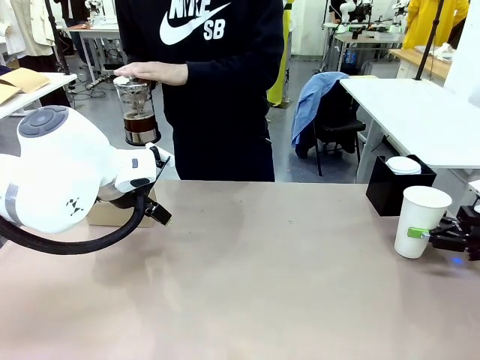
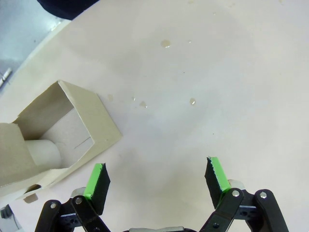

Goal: Pour a drink into a cup and package it in a carrier.
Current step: Pick up the 600 ml Paper Cup and place it in the middle top area of the table.

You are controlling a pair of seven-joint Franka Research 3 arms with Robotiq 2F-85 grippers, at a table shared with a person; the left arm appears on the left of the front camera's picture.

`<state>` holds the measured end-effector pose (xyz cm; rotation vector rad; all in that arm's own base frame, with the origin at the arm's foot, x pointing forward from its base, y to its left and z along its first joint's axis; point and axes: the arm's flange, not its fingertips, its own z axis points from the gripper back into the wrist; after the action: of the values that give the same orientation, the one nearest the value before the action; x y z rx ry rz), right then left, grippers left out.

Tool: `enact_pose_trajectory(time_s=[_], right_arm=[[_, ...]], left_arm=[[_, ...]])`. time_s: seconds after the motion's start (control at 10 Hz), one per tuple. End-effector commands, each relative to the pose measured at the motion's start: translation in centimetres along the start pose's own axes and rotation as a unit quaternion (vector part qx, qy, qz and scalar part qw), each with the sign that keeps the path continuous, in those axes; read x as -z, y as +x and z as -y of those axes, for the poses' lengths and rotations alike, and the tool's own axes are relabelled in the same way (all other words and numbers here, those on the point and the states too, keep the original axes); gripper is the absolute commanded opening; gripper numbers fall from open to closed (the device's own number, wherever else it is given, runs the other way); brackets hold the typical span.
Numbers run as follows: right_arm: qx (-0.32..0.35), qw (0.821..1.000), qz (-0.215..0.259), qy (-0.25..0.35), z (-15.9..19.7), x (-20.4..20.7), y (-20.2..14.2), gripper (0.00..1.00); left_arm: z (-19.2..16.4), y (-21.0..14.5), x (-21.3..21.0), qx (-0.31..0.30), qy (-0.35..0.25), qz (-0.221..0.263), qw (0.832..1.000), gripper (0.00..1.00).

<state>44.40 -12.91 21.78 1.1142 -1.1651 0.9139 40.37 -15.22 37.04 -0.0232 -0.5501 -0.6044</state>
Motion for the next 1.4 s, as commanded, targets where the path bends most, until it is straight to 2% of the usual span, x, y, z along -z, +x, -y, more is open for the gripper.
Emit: enact_pose_trajectory(time_s=[0.0, 0.1, 0.2, 0.3, 0.6, 0.7, 0.9, 1.1, 1.3], right_arm=[[-0.014, 0.999, 0.021, -0.022, -1.6, 1.3, 1.5, 0.81], [-0.019, 0.998, 0.043, -0.038, -2.8, 3.2, 3.4, 0.81], [-0.030, 0.996, 0.048, -0.069, -3.7, 5.5, 5.7, 0.81], [-0.025, 0.996, 0.046, -0.071, -4.2, 8.2, 7.7, 0.81], [-0.016, 0.996, 0.046, -0.079, -2.4, 18.8, 11.5, 0.81], [-0.024, 0.994, 0.047, -0.095, -0.6, 22.8, 11.9, 0.81], [-0.018, 0.992, 0.065, -0.104, 3.1, 28.3, 11.4, 0.81], [-0.019, 0.991, 0.067, -0.111, 6.4, 31.8, 9.8, 0.81], [-0.025, 0.990, 0.065, -0.122, 8.1, 33.0, 8.1, 0.81]], left_arm=[[0.0, 0.0, 0.0, 0.000, -0.001, 0.000, 1.000, 1.00], [0.0, 0.0, 0.0, 0.000, -0.001, 0.000, 1.000, 1.00], [0.0, 0.0, 0.0, 0.000, -0.001, 0.000, 1.000, 1.00], [0.0, 0.0, 0.0, 0.000, -0.001, 0.000, 1.000, 1.00], [0.0, 0.0, 0.0, 0.000, -0.001, 0.000, 1.000, 1.00], [0.0, 0.0, 0.0, 0.000, -0.001, 0.000, 1.000, 1.00], [0.0, 0.0, 0.0, 0.000, -0.001, 0.000, 1.000, 1.00], [0.0, 0.0, 0.0, 0.000, -0.001, 0.000, 1.000, 1.00], [0.0, 0.0, 0.0, 0.000, -0.001, 0.000, 1.000, 1.00]])
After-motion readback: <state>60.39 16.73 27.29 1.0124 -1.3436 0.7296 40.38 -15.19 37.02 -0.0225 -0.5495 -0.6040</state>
